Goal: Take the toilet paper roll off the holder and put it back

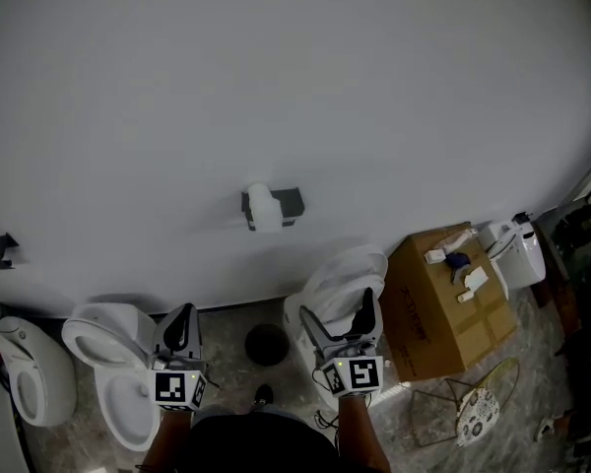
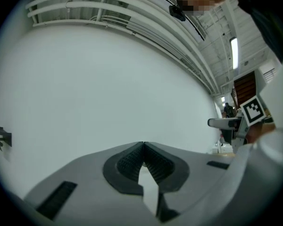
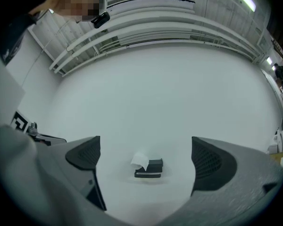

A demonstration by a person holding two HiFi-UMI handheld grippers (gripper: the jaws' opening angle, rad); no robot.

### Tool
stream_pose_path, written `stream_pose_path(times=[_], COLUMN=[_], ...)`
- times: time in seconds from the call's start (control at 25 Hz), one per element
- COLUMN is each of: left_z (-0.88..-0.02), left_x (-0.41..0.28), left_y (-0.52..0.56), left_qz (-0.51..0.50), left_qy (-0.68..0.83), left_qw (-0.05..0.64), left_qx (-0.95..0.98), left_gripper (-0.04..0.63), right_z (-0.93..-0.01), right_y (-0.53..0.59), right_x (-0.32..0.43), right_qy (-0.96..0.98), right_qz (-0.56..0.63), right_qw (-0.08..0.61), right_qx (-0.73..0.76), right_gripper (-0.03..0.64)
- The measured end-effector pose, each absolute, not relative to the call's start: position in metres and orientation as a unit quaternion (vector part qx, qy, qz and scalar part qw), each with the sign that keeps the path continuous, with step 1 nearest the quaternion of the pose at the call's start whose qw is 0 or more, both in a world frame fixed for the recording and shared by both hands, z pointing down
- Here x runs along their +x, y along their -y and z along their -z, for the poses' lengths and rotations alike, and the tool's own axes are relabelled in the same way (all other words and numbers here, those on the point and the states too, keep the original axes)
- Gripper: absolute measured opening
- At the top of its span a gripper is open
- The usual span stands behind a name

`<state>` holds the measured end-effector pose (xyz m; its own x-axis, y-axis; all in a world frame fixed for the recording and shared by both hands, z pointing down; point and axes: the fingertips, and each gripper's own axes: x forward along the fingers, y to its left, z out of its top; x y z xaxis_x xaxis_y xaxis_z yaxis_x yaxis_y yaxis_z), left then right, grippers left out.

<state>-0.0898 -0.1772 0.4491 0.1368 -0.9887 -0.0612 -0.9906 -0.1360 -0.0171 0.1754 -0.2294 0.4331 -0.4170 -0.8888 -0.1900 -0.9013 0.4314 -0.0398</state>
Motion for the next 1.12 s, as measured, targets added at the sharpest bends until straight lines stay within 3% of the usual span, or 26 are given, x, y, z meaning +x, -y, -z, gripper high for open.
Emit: stream_pose_path(times=[1.12], left_z=[-0.465], left_x=[-0.131], left_y=[0.237], left_qz=[-0.018], left_qy=[-0.644], left_qw=[0.015], left_qx=[-0.764], left_gripper=[0.003], right_z=[-0.453], right_y=[0.317], right_x=[0.119], right_qy=[-0.847], right_qz=[-0.037], right_qw=[0.057], right_qx=[-0.528], right_gripper=[0.580])
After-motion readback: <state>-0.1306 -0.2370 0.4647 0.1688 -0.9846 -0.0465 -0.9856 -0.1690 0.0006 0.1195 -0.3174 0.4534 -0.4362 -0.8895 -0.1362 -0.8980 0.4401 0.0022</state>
